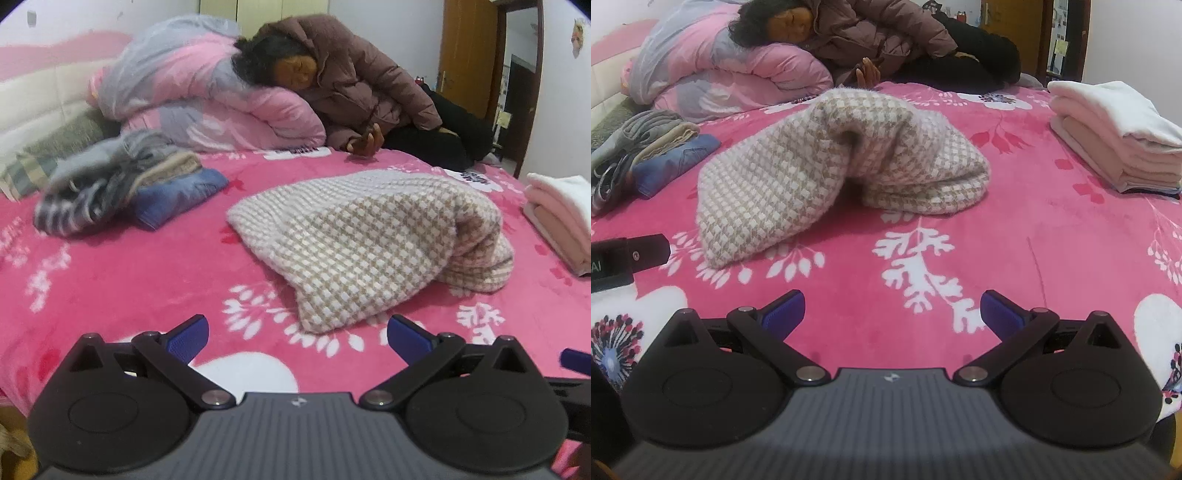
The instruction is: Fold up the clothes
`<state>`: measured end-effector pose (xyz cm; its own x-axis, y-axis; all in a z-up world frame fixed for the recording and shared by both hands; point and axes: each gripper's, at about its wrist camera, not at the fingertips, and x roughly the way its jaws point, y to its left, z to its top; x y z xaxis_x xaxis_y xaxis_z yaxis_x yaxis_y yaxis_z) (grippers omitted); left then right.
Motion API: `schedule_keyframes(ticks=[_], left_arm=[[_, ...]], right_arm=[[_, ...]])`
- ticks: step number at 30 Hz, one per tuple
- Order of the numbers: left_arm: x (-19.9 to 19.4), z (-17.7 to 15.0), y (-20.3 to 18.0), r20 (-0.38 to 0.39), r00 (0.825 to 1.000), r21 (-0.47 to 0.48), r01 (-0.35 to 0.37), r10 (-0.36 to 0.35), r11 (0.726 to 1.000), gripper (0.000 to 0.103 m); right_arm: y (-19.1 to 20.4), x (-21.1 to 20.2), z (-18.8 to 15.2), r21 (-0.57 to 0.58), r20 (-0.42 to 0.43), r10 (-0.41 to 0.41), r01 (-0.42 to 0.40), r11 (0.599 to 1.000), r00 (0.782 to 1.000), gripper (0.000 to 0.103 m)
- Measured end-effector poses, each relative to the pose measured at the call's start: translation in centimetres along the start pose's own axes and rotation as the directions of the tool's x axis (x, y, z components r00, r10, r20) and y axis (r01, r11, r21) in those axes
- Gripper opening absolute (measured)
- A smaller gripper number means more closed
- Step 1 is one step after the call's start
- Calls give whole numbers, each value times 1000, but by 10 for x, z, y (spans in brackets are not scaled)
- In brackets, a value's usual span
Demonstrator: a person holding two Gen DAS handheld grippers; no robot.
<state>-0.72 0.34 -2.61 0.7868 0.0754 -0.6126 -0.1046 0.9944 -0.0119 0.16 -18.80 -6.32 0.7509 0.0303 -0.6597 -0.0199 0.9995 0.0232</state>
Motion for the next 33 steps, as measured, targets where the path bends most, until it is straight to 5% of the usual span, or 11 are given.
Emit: schedule_keyframes(ticks=[5, 33], left_arm=[[-1, 2, -3, 0, 999, 34, -44, 44, 998, 103], [2, -1, -2, -14, 999, 56, -49, 50, 997, 103]], right_arm=[[2, -1, -1, 2, -2, -4, 4, 1000, 1000, 102], [8, -1, 1, -2, -7, 4, -4, 1000, 1000, 102]])
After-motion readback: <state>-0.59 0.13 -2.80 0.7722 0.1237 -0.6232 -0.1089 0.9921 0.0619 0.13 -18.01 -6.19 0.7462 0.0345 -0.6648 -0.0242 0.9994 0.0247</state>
